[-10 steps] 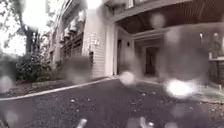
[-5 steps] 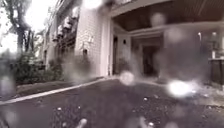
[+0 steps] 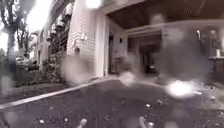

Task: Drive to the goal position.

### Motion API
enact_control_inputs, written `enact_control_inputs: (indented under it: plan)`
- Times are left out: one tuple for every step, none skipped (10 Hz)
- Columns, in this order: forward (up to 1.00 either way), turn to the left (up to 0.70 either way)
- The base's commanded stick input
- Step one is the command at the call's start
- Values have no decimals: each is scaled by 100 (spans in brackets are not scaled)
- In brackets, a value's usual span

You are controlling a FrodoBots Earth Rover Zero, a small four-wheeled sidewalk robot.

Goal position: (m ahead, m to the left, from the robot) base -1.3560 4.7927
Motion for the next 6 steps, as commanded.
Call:
enact_control_inputs:
  plan:
    - [70, -14]
    - [70, -14]
    - [70, -14]
    - [70, -14]
    - [70, -14]
    - [70, -14]
